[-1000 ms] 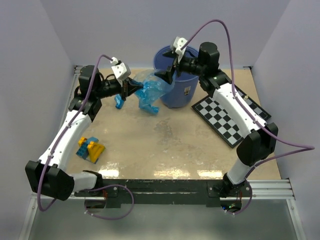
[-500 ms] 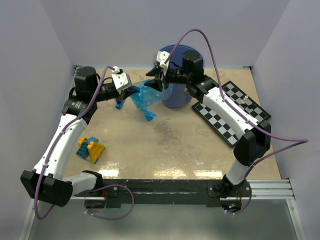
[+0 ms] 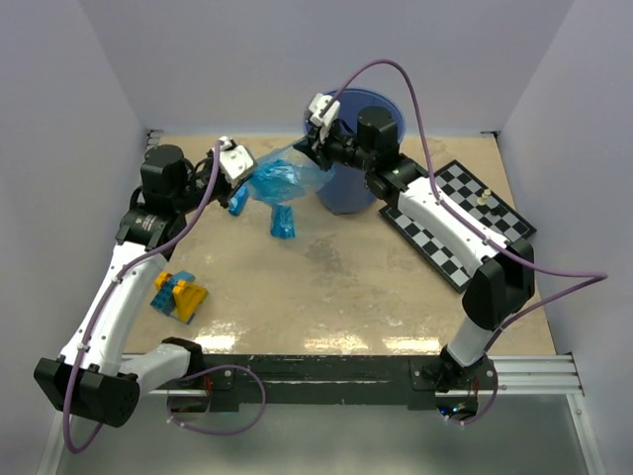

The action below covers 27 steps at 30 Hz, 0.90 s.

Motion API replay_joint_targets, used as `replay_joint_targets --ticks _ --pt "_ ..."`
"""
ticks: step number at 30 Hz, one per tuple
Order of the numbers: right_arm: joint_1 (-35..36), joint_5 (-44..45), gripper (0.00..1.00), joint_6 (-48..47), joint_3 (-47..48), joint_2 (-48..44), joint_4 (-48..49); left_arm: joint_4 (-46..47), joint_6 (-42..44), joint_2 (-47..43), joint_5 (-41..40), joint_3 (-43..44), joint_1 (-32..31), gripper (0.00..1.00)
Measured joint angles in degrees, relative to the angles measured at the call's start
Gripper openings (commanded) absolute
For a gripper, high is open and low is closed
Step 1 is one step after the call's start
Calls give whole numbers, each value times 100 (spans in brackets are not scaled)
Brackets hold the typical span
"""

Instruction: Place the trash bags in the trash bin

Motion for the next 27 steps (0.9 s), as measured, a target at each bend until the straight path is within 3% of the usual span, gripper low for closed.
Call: replay_joint_targets --ticks 4,7,9,11,12,13,16,18,27 --pt "-140 726 0 87 -61 -20 98 -39 -280 -109 -573 -83 11 23" --pt "-227 1163 0 138 -76 -52 157 -42 -446 -144 -802 -85 11 5" --pt "-238 1329 0 181 -76 -74 197 -44 -503 -157 -833 -103 11 5" --pt "-225 1429 0 243 -76 -94 238 -37 -542 -177 -802 -160 13 17" --pt "-223 1469 0 269 -76 -101 254 -55 -555 -179 -715 -175 17 37" --pt "-223 1537 0 315 -76 -107 278 -98 -586 -179 -560 -177 26 47" --pt "-210 1729 0 520 -76 -118 369 -28 -970 -212 -85 -247 39 57" --pt "-199 1906 0 691 -76 -116 426 177 -1545 -249 76 -398 37 73" --pt "-96 2363 0 1233 -68 -116 540 1775 -4306 546 -149 -780 37 80"
